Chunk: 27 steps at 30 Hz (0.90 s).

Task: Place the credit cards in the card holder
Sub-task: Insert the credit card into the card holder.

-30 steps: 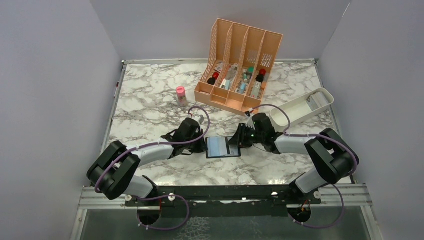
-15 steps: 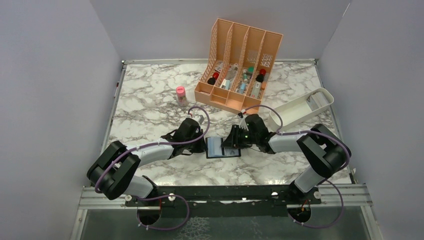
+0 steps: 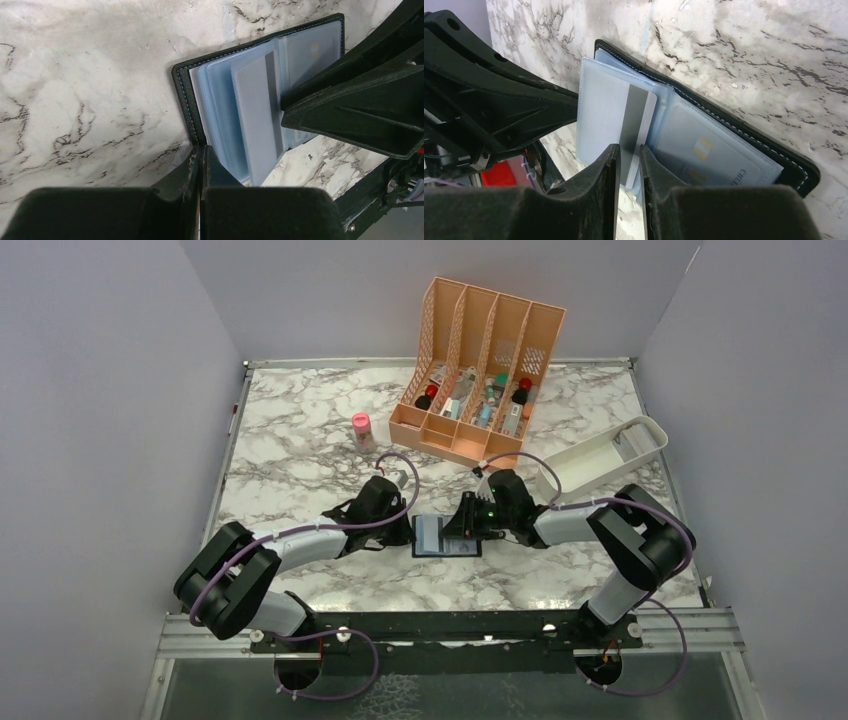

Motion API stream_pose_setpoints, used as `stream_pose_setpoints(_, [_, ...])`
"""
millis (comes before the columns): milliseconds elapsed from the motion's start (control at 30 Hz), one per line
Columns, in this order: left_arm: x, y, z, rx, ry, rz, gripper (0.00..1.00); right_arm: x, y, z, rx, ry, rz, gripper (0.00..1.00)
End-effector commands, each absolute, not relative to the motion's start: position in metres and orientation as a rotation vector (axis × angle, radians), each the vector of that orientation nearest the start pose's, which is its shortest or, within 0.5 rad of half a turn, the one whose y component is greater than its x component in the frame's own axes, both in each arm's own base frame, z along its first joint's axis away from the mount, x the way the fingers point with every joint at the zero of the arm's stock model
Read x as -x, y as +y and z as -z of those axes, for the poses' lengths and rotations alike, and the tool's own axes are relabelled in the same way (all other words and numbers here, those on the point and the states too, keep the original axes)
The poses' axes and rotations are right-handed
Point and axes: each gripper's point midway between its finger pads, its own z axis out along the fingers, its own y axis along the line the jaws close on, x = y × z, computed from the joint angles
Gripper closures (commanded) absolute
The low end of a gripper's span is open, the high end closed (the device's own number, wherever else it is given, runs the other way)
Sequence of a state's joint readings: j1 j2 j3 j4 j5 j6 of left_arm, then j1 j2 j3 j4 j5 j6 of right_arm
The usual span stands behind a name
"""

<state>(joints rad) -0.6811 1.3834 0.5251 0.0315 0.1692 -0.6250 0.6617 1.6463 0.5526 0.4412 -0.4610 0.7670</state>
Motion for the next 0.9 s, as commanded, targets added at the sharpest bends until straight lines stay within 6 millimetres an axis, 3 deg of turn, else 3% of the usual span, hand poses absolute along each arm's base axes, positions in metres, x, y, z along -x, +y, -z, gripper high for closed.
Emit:
stream_pose_setpoints(0, [-0.204,-0.243,-0.028,-0.172,2.567,0.794,0.96,-0.21,0.309,-0.024,0.18,2.477,-1.284,0.76])
stream_pose_setpoints(367, [-0.219,-0.245,-0.058,-0.146,2.5,0.776,0.87,-0.208,0.299,-0.008,0.156,2.519,-1.217,0.88])
stream_pose_setpoints(867, [-0.224,-0.248,-0.044,-0.153,2.532,0.752,0.94,-0.205,0.297,-0.004,0.157,2.528,-1.213,0.89])
